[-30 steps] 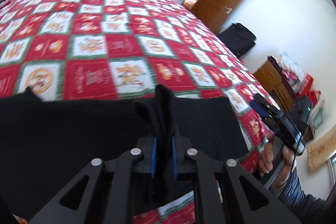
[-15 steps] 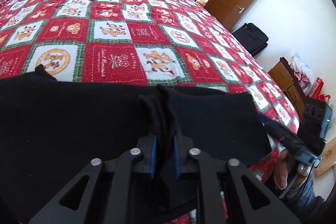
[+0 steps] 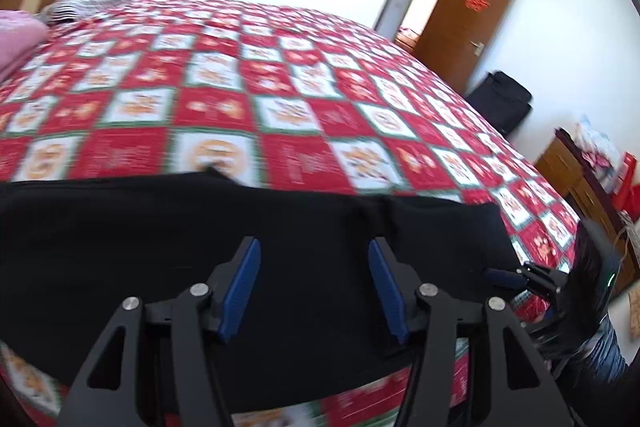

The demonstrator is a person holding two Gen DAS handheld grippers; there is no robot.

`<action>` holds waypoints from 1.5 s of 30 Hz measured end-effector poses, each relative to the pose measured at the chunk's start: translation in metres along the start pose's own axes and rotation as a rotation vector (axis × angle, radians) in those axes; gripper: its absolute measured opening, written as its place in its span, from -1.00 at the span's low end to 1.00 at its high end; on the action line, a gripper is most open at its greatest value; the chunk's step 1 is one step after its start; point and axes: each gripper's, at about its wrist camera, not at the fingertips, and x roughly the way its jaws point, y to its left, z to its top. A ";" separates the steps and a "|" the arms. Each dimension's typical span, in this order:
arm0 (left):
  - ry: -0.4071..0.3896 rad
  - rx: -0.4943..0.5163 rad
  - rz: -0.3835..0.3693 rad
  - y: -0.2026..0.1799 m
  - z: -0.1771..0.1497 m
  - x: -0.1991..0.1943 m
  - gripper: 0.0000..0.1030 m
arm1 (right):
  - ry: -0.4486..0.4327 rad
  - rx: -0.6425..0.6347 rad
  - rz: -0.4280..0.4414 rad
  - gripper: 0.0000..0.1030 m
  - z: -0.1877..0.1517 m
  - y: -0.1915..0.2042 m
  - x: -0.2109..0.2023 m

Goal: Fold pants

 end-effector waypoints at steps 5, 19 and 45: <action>-0.021 0.019 0.169 0.055 0.004 -0.032 0.16 | -0.027 -0.153 -0.075 0.27 -0.003 0.031 -0.006; -0.096 -0.292 0.351 0.214 -0.031 -0.083 0.26 | 0.027 -0.068 0.222 0.27 0.043 0.090 0.041; -0.111 -0.305 0.269 0.225 -0.038 -0.061 0.23 | -0.082 0.203 0.261 0.27 0.030 0.035 0.039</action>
